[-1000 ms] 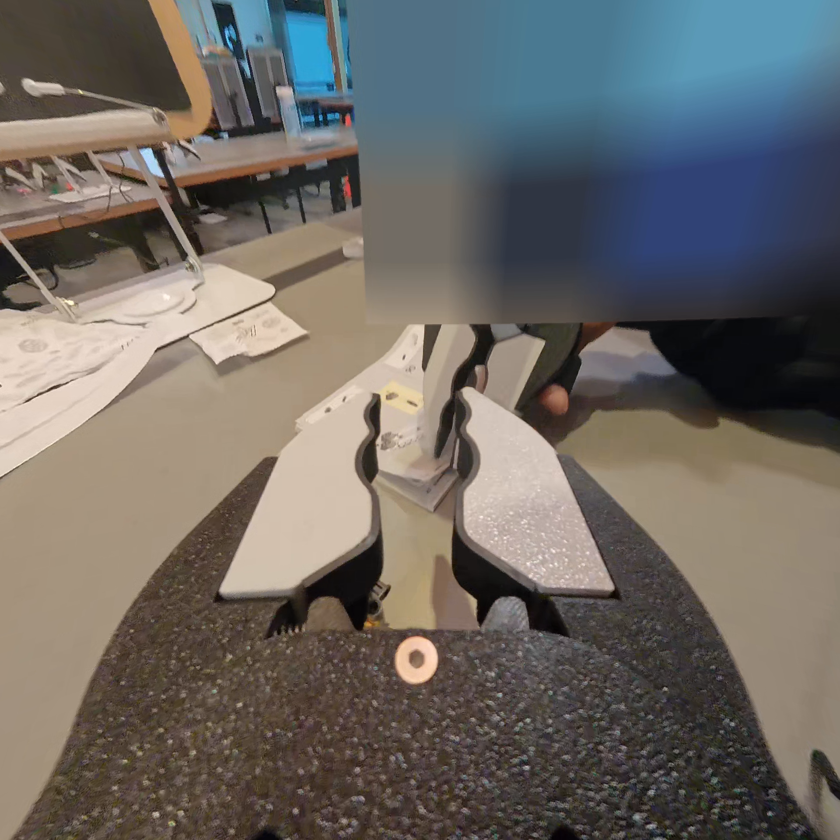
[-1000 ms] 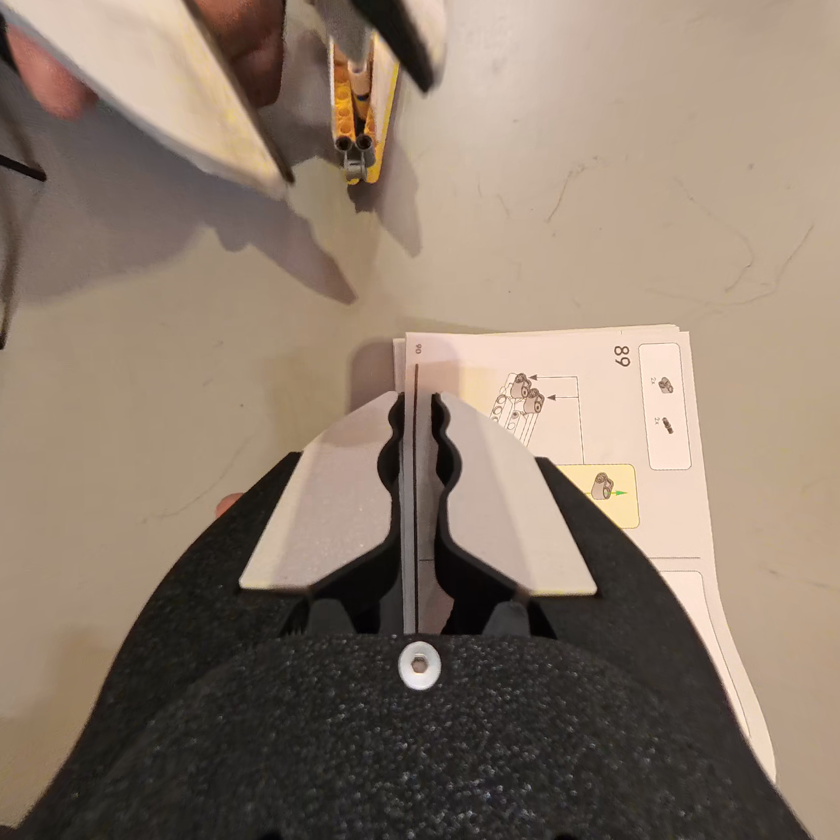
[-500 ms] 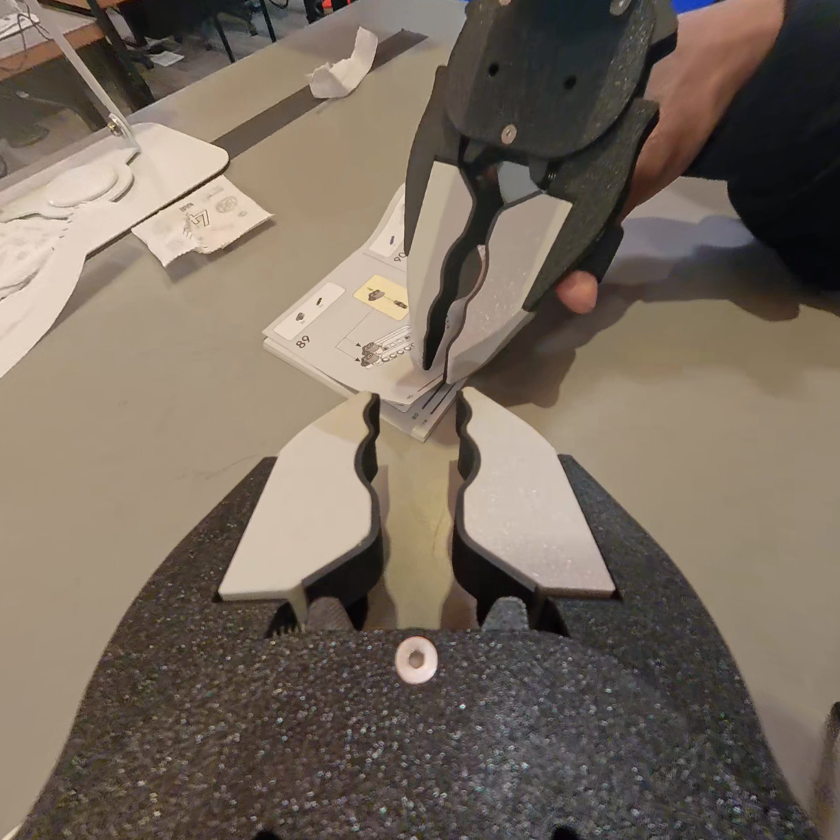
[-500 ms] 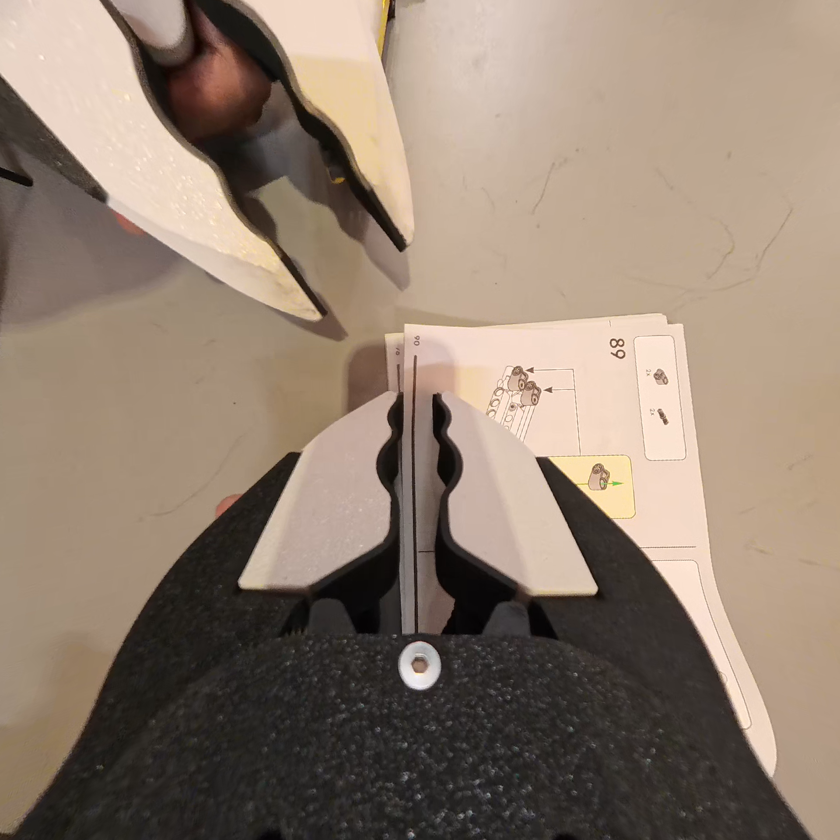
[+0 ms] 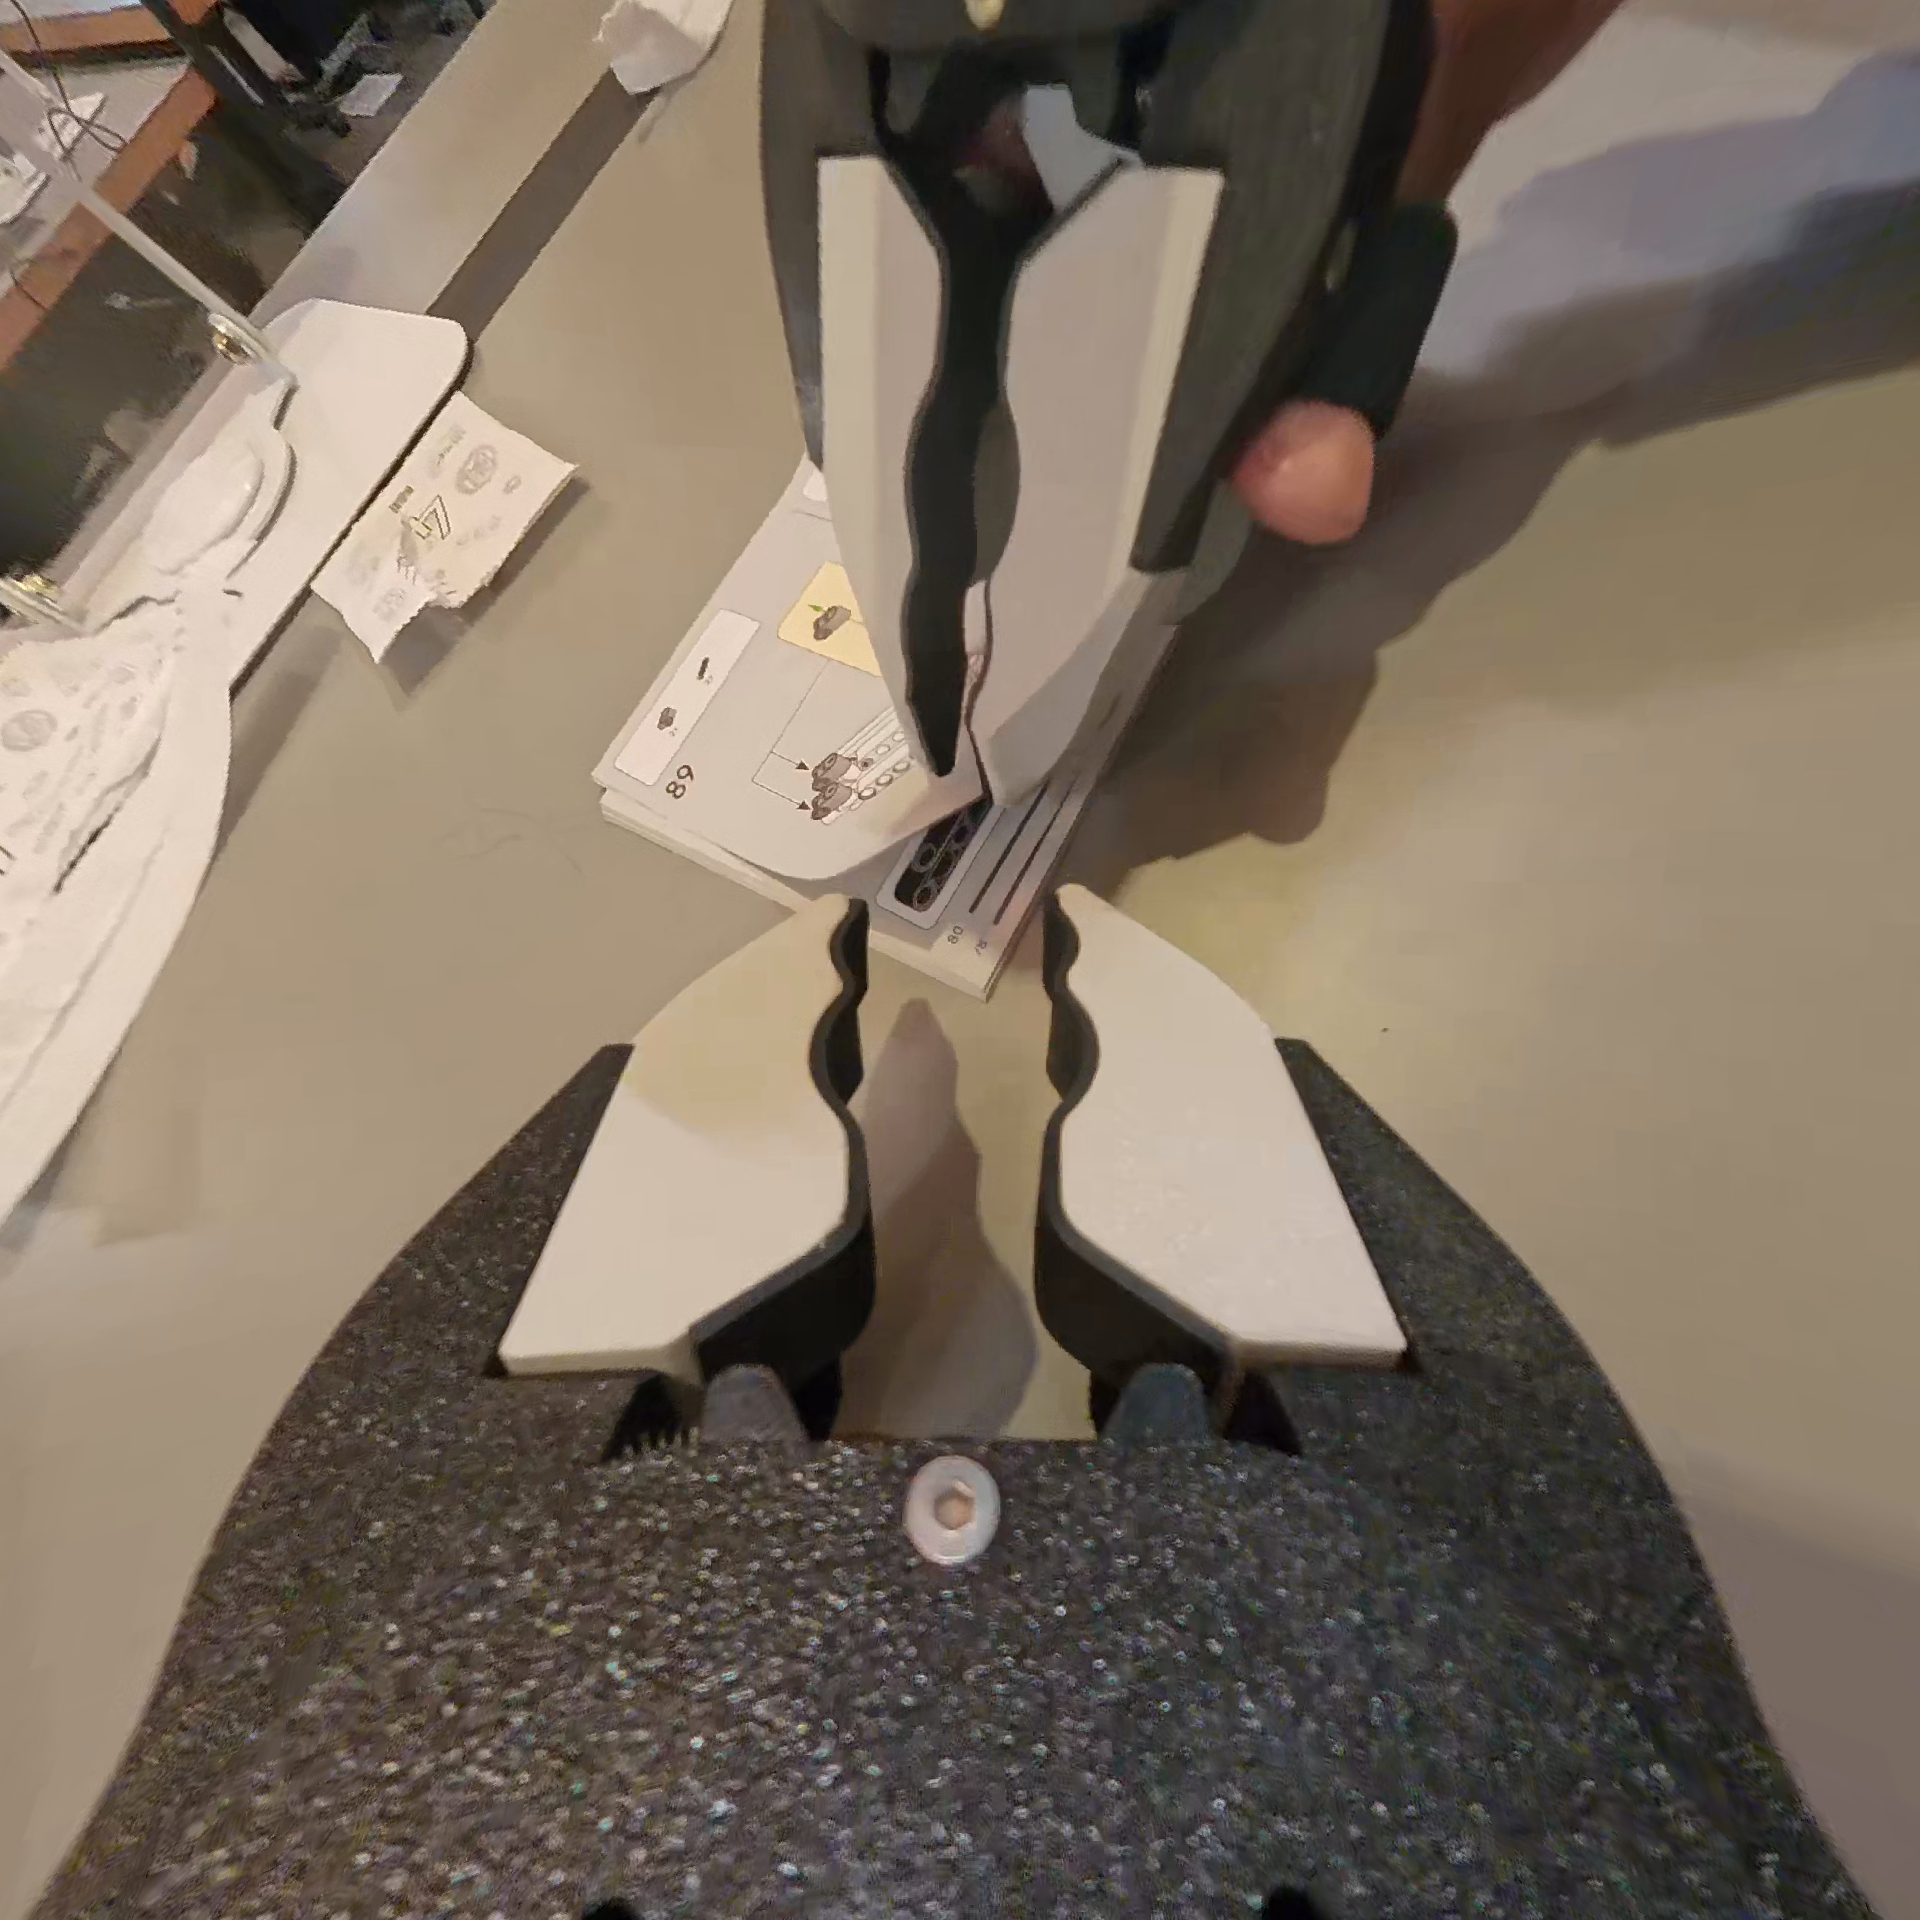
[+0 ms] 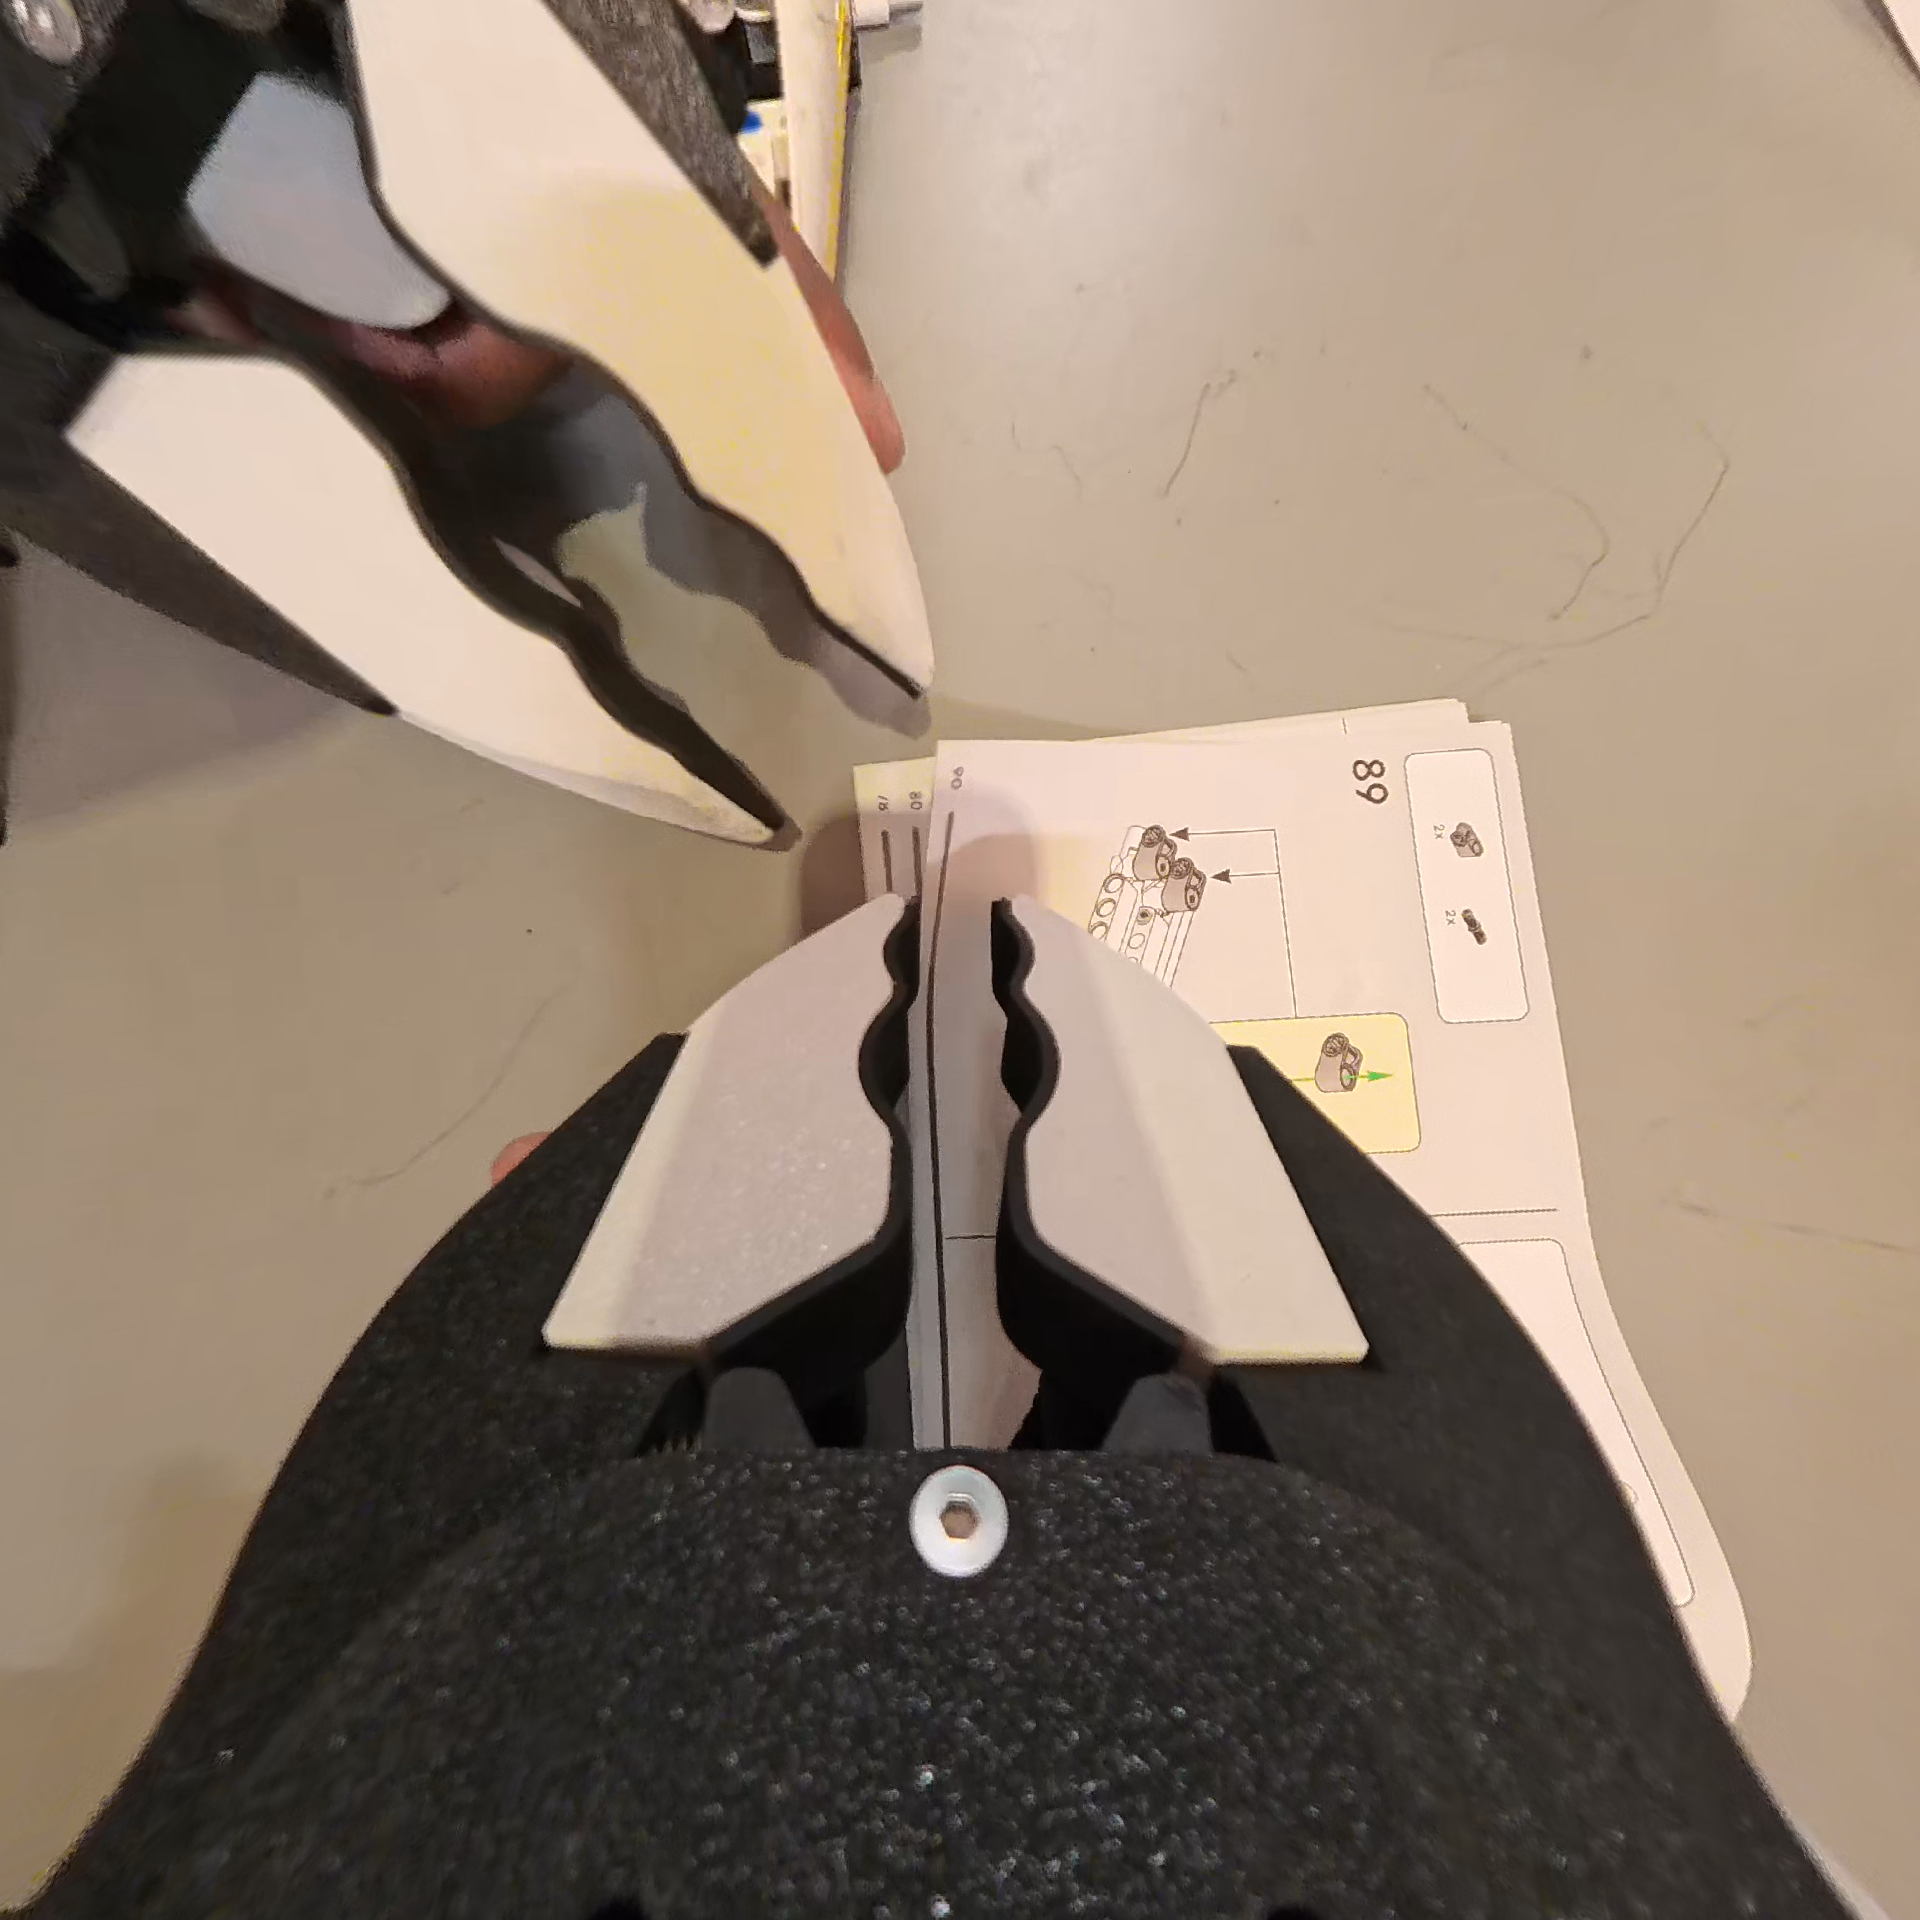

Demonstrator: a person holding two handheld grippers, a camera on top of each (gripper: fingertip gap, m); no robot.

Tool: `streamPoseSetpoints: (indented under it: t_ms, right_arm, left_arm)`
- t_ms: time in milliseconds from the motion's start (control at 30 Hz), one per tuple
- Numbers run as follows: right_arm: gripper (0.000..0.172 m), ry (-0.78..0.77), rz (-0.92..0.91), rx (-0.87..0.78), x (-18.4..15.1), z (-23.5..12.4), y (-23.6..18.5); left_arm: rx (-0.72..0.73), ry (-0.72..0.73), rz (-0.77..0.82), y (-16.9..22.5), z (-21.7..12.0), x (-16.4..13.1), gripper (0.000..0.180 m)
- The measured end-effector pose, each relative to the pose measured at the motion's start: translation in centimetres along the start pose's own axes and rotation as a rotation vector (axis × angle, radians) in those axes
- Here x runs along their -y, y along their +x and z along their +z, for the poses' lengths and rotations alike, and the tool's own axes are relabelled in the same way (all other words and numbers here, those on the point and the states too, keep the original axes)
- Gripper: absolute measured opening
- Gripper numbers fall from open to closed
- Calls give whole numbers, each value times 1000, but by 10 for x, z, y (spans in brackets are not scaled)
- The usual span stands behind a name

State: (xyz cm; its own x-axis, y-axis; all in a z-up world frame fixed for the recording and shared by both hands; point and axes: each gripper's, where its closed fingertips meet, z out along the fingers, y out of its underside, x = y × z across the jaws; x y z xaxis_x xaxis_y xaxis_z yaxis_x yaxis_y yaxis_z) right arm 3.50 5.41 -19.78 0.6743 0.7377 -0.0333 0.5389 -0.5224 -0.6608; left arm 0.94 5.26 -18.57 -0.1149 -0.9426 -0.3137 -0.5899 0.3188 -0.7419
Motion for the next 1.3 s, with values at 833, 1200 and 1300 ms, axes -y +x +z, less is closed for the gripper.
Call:
streamPoseSetpoints:
  t_ms: [833, 1200, 1300]
  right_arm:
    - [35, 60, 96, -30, 29, -38, 35]
    - [46, 5, 119, 22, 35, -29, 78]
    - [52, -20, 139, 98, 29, -16, 81]
  left_arm:
    - [37, -81, 33, -5, 27, 6, 33]
    - [-58, -52, -181, -4, 34, 13, 36]
    - [-65, -35, -133, 0, 36, 14, 39]
